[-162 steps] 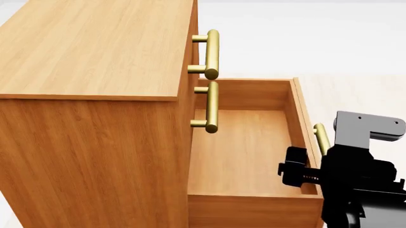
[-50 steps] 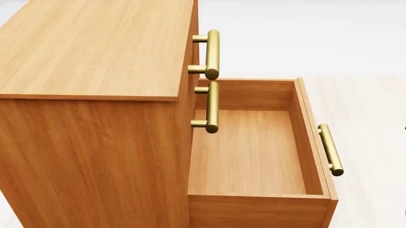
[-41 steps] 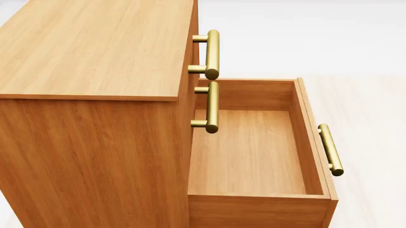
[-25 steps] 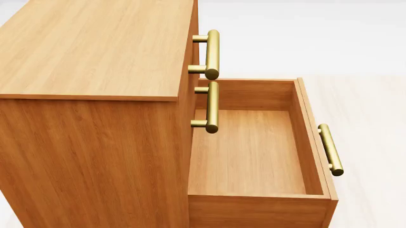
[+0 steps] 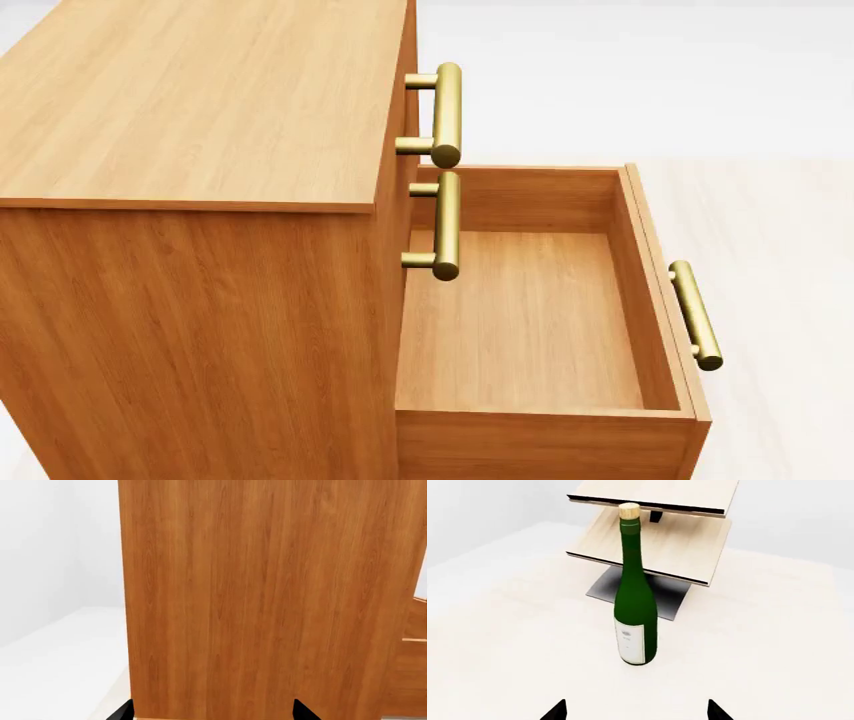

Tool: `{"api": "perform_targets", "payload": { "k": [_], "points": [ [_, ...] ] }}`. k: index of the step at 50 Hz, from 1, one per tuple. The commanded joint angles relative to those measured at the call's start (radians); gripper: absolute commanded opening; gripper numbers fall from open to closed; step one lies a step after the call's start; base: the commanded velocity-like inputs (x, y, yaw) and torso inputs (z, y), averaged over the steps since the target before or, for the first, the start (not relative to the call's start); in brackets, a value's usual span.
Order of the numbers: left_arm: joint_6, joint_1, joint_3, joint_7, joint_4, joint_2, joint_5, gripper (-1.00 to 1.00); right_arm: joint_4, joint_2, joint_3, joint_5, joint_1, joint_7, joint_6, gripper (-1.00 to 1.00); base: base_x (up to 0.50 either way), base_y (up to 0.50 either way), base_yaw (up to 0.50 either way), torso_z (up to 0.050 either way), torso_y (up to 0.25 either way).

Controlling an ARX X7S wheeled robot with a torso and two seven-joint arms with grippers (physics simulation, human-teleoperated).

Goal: Put the bowl in the bottom drawer of the cabinet and close it.

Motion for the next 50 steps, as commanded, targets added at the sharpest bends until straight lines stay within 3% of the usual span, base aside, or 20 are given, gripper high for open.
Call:
{"api": "perform_targets", "payload": {
  "k": [1,29,31,46,48,50],
  "points": [
    [0.012,0.0,0.003,-0.001,-0.012,-0.001,0.002,1.0,0.036,-0.009,0.069,0.026,0.02,0.015,0.051,1.0,0.0,0.0,0.0,0.0,0.0],
    [-0.032,0.002,0.007,-0.022,0.044,-0.017,-0.004,1.0,0.098,-0.013,0.163,-0.018,-0.007,0.112,0.052,1.0,0.0,0.0,0.0,0.0,0.0],
    [0.03,-0.005,0.011,-0.006,-0.031,-0.002,0.003,1.0,0.108,-0.012,0.177,-0.018,-0.01,0.116,0.05,1.0,0.0,0.0,0.0,0.0,0.0],
    [0.036,-0.01,0.014,-0.007,-0.039,-0.004,-0.002,1.0,0.164,-0.013,0.212,-0.009,-0.008,0.114,0.057,1.0,0.0,0.0,0.0,0.0,0.0],
    [-0.021,-0.003,0.012,-0.023,0.031,-0.018,-0.006,1.0,0.178,-0.011,0.216,-0.006,-0.005,0.11,0.059,1.0,0.0,0.0,0.0,0.0,0.0],
    [0.034,-0.009,0.016,-0.01,-0.035,-0.005,0.001,1.0,0.201,-0.01,0.23,0.001,0.001,0.105,0.059,1.0,0.0,0.0,0.0,0.0,0.0]
  ]
}}
